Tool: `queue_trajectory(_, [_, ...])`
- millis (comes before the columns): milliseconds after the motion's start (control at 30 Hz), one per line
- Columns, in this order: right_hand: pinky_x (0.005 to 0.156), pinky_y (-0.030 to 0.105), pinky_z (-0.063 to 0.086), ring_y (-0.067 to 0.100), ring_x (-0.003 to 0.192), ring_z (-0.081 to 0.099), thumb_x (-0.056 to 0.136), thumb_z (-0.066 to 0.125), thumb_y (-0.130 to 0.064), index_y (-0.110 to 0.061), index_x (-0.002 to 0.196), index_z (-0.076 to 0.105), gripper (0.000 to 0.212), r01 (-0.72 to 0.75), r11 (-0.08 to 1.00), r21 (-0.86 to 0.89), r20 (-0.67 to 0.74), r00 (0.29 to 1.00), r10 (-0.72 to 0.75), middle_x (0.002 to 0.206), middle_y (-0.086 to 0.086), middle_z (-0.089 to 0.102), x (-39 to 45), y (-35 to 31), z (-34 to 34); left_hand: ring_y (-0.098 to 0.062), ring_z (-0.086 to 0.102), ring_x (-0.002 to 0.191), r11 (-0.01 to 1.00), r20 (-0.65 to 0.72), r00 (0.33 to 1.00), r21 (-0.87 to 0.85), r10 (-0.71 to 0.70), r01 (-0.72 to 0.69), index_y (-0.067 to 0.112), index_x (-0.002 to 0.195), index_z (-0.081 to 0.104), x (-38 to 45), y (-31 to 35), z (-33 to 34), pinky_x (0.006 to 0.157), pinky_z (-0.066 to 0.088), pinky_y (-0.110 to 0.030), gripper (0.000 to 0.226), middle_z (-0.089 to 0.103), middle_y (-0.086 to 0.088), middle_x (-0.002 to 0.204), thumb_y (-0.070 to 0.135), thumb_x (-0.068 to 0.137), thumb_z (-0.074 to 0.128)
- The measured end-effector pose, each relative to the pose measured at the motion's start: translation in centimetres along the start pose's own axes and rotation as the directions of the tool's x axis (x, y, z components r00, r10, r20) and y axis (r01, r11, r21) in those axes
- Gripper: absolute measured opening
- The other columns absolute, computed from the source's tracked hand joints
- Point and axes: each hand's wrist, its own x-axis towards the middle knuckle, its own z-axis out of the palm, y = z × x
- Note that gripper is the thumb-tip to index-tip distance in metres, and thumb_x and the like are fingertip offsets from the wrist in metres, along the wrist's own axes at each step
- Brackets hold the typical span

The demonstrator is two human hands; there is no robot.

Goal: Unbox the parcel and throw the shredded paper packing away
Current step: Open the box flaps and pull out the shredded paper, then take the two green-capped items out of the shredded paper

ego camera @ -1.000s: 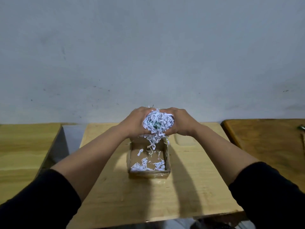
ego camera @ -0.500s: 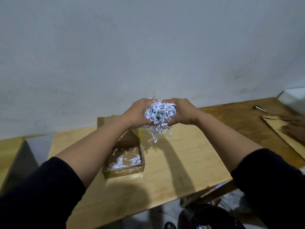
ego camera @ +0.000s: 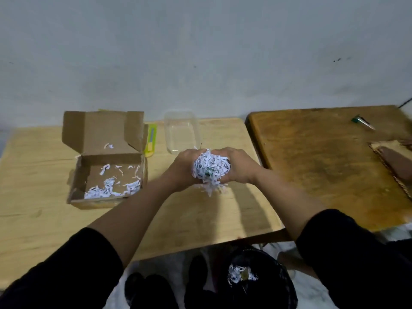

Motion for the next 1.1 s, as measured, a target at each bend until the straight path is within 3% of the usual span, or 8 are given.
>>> queue_trajectory(100, [0.083,0.024,0.041,0.024,0.107,0.057,0.064,0.081,-0.028,-0.025,0.122,0.057,0.063,0.075,0.993,-0.087,0.051,0.996,-0.071,0.115,0.007,0.063,0.8,1.8,2.7,-0.028,0.052,0.119,0.995,0.024,0.995,0.023,-0.094,0.093,0.017,0.132,0.051,0.0,-2.3,2.9,0.099,0.036,-0.028,0.084,0.06,-0.01,0.127,0.061,0.06,0.056])
queue_trajectory(200, [0.091,0.028,0.041,0.026,0.112,0.056,0.067,0.079,-0.033,-0.022,0.126,0.055,0.064,0.111,0.991,-0.071,0.056,0.993,-0.107,0.121,0.008,0.063,1.6,3.0,5.0,-0.034,0.051,0.118,0.988,0.011,0.99,0.056,-0.143,0.143,0.01,0.134,0.048,-0.4,-4.2,5.1,0.1,0.036,-0.033,0.09,0.058,-0.019,0.127,0.061,0.06,0.049])
queue_trajectory(333, [0.099,0.029,0.032,0.033,0.12,0.048,0.069,0.078,-0.026,-0.014,0.137,0.042,0.077,0.131,0.99,-0.056,0.087,0.988,-0.126,0.129,0.018,0.055,2.4,4.6,7.6,-0.041,0.056,0.106,0.975,0.001,0.979,0.085,-0.206,0.205,0.006,0.133,0.049,-0.4,-6.6,6.8,0.092,0.043,-0.038,0.089,0.059,-0.026,0.116,0.053,0.059,0.065])
queue_trajectory(400, [0.105,0.038,0.037,0.036,0.125,0.043,0.066,0.081,-0.025,-0.013,0.14,0.037,0.086,0.136,0.99,-0.039,0.076,0.988,-0.133,0.133,0.022,0.049,2.6,5.4,8.1,-0.04,0.051,0.114,0.971,0.007,0.977,0.115,-0.213,0.211,0.008,0.137,0.044,-0.7,-7.1,6.9,0.097,0.04,-0.04,0.098,0.053,-0.024,0.124,0.051,0.055,0.074])
queue_trajectory(600, [0.116,0.04,0.022,0.021,0.142,0.017,0.061,0.077,-0.049,-0.036,0.145,0.008,0.11,0.167,0.977,-0.132,0.196,0.971,-0.139,0.155,0.001,0.019,2.6,6.0,5.4,-0.027,0.023,0.138,0.973,0.006,0.976,0.071,-0.219,0.218,0.022,0.144,0.029,-2.6,-7.0,4.6,0.112,0.026,-0.04,0.112,0.028,-0.011,0.148,0.042,0.051,0.087])
queue_trajectory(733, [0.115,0.037,0.028,0.015,0.136,0.031,0.078,0.066,-0.039,-0.026,0.14,0.034,0.071,0.17,0.983,-0.07,0.033,0.985,-0.168,0.147,0.0,0.037,1.5,5.0,3.5,-0.021,0.037,0.131,0.991,-0.095,0.991,0.078,-0.098,0.106,0.019,0.136,0.045,-3.2,-6.2,3.7,0.106,0.029,-0.032,0.088,0.044,-0.007,0.141,0.062,0.063,0.066])
queue_trajectory(900, [0.103,0.021,0.03,0.025,0.115,0.054,0.079,0.063,-0.029,-0.007,0.109,0.066,0.037,0.239,0.967,-0.083,-0.118,0.962,-0.248,0.106,0.009,0.07,1.1,3.5,5.8,-0.024,0.051,0.118,0.991,-0.153,0.986,0.101,-0.068,0.084,0.017,0.119,0.063,-2.4,-5.3,5.4,0.098,0.045,-0.04,0.049,0.059,-0.007,0.126,0.028,0.074,0.076])
queue_trajectory(1100, [0.075,0.03,0.042,0.03,0.091,0.056,0.081,0.063,-0.011,-0.002,0.084,0.068,0.012,0.201,0.977,-0.067,-0.194,0.958,-0.21,0.084,0.015,0.067,1.1,4.1,7.1,-0.031,0.057,0.091,0.984,-0.241,0.966,0.124,-0.093,0.125,0.005,0.092,0.069,-2.4,-5.9,5.6,0.077,0.043,-0.03,0.017,0.066,-0.014,0.093,0.003,0.076,0.07])
